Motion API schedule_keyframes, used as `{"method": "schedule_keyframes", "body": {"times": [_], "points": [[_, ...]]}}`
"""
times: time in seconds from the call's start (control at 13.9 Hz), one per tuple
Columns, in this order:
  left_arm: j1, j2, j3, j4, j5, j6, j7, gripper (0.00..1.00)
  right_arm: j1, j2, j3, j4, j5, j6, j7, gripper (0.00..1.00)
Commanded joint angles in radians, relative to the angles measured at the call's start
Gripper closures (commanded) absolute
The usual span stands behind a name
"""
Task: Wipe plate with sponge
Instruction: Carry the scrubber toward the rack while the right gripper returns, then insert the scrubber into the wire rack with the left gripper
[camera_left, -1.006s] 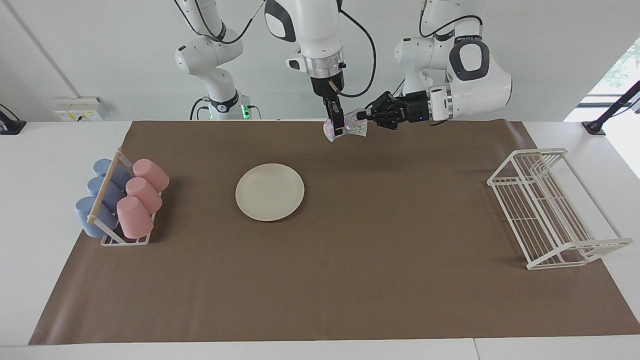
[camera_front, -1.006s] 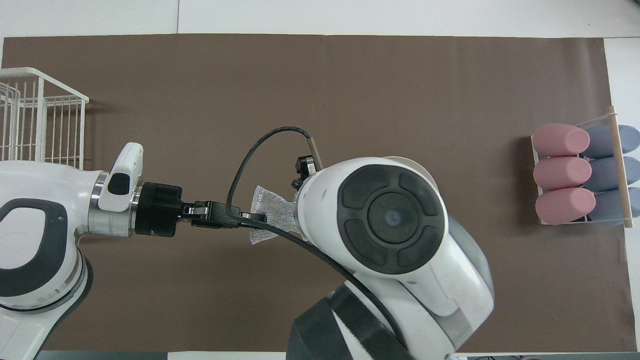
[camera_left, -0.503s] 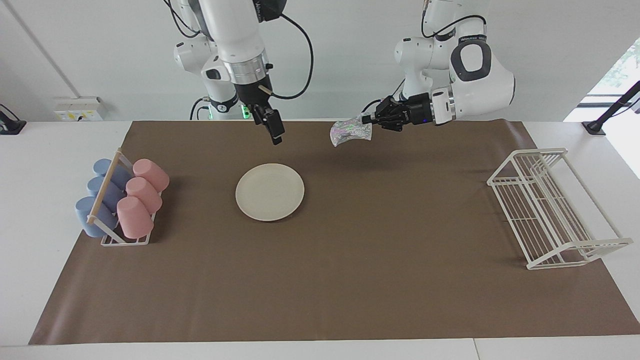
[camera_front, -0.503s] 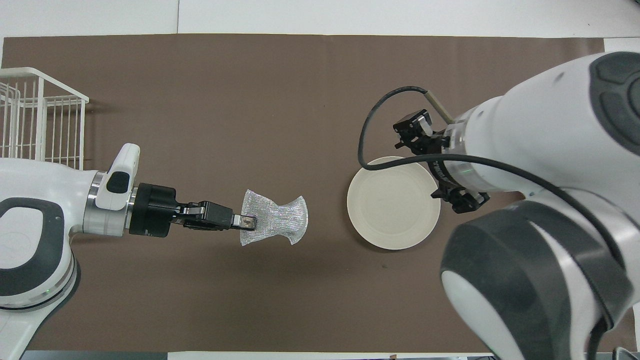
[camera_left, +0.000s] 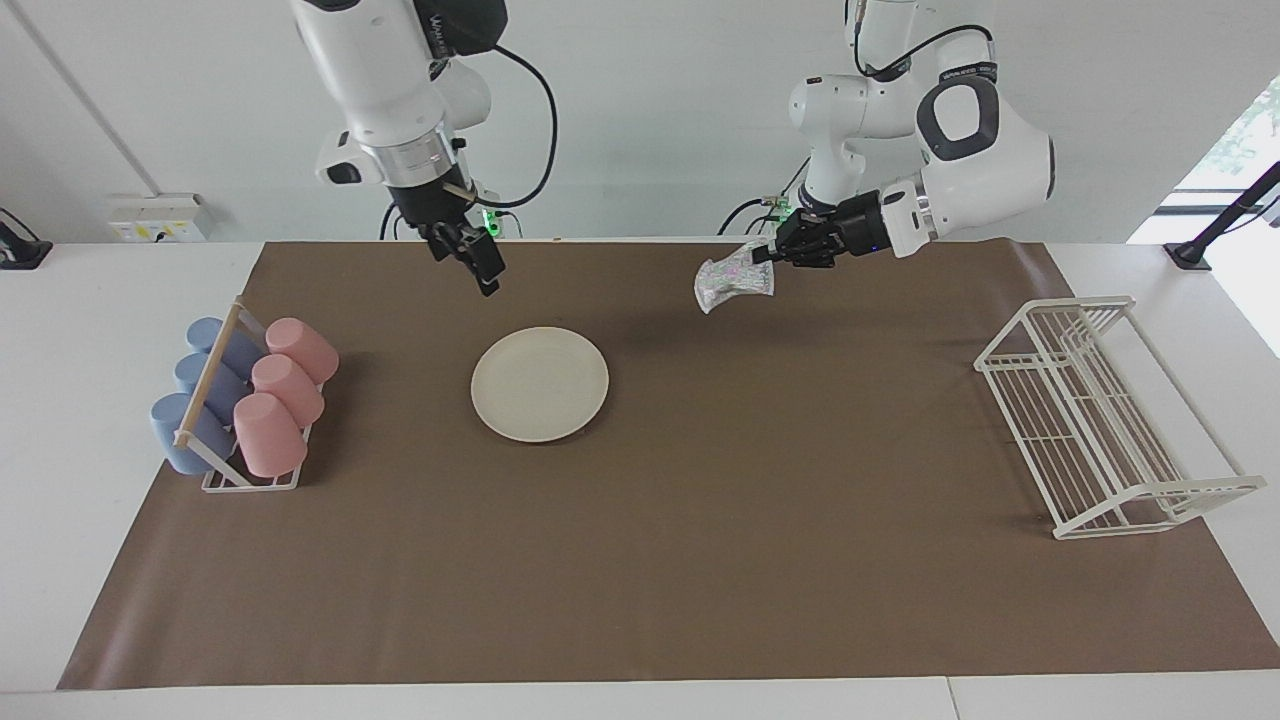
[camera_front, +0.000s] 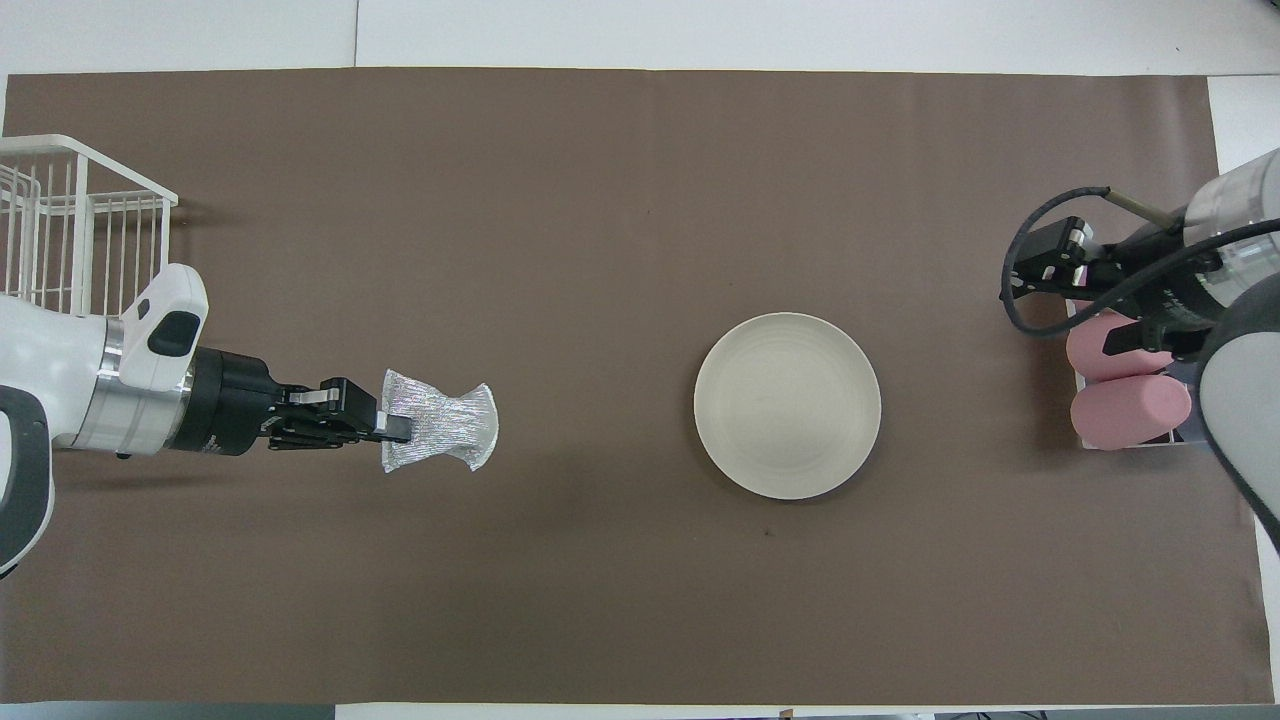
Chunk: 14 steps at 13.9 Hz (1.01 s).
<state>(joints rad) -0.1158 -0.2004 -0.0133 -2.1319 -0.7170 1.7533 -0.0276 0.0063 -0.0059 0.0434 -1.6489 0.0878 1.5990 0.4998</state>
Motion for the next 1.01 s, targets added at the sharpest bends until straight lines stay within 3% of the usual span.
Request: {"method": "schedule_keyframes", "body": {"times": [0.0, 0.36, 0.65, 0.93], "points": [[0.024, 0.013, -0.008, 0.065, 0.157, -0.009, -0.107, 1.00, -0.011, -0.034, 0.018, -0.029, -0.023, -0.004, -0.079, 0.00], [-0.002, 0.047, -0.025, 0.147, 0.466, -0.057, -0.181, 1.00, -0.002, -0.046, 0.023, -0.017, -0.025, -0.013, -0.205, 0.00], [-0.086, 0.047, -0.031, 0.173, 0.715, -0.122, -0.279, 1.00, -0.050, -0.085, 0.018, -0.028, -0.031, -0.129, -0.350, 0.00], [-0.166, 0.062, -0.033, 0.222, 0.907, -0.239, -0.399, 1.00, -0.083, -0.075, 0.003, -0.014, -0.031, -0.116, -0.454, 0.00]]}}
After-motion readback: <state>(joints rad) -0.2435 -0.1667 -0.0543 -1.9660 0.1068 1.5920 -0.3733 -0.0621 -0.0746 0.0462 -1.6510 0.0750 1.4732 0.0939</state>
